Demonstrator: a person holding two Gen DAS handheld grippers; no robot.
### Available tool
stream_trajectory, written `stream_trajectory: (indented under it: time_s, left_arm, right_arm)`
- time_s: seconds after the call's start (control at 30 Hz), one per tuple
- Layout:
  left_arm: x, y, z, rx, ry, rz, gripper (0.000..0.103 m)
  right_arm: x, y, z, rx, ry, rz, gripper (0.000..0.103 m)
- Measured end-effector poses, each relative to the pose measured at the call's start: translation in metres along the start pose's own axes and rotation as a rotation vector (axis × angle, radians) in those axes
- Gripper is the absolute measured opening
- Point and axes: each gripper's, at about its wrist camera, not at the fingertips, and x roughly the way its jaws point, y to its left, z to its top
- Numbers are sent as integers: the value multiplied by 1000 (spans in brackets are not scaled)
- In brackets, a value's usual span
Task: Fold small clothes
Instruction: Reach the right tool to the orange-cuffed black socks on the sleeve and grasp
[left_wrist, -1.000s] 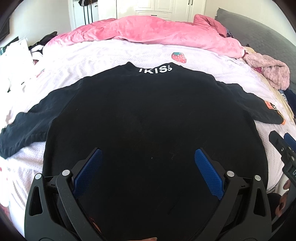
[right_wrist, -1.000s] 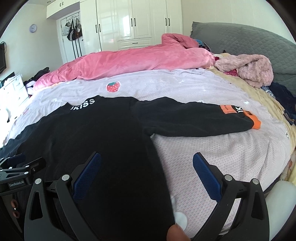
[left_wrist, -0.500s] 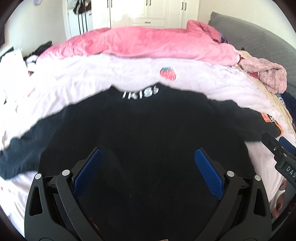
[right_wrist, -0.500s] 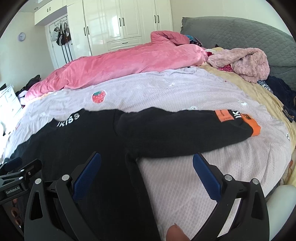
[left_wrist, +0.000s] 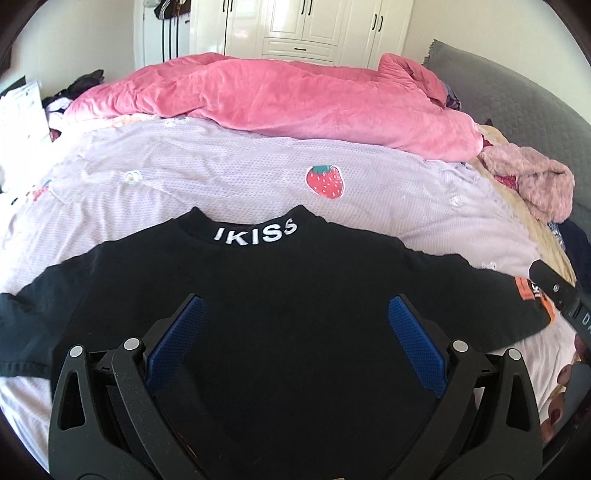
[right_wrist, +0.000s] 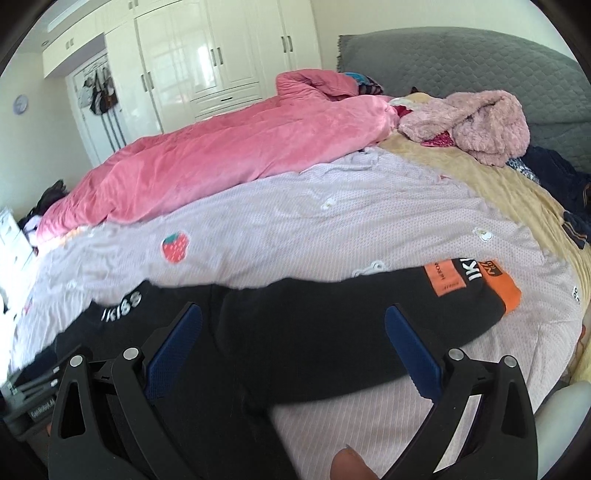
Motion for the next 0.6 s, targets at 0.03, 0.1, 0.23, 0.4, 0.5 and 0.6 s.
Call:
stream_trajectory:
  time_s: [0.03, 0.1, 0.23, 0.4, 0.5, 0.6]
  left_arm:
    - [2, -3, 0, 5, -5, 8, 94]
    - [9, -9, -1, 19, -6, 8, 94]
    - [24, -16, -4, 46, 26, -14, 94]
    - [33, -17, -5, 68, 33, -20, 94]
    - [39, -17, -6, 71, 45, -35, 94]
    - [45, -19, -9, 86, 53, -38, 94]
  right_arm:
    - [3, -3, 2, 11, 0, -4, 99]
    - [11, -11, 5, 33, 5, -23, 99]
    - [24, -34, 3, 71, 18, -85, 99]
    - [36, -69, -4, 148, 38, -157, 99]
    - [39, -87, -9, 194, 47, -193, 99]
    - [42, -106, -16, 262, 61, -214, 99]
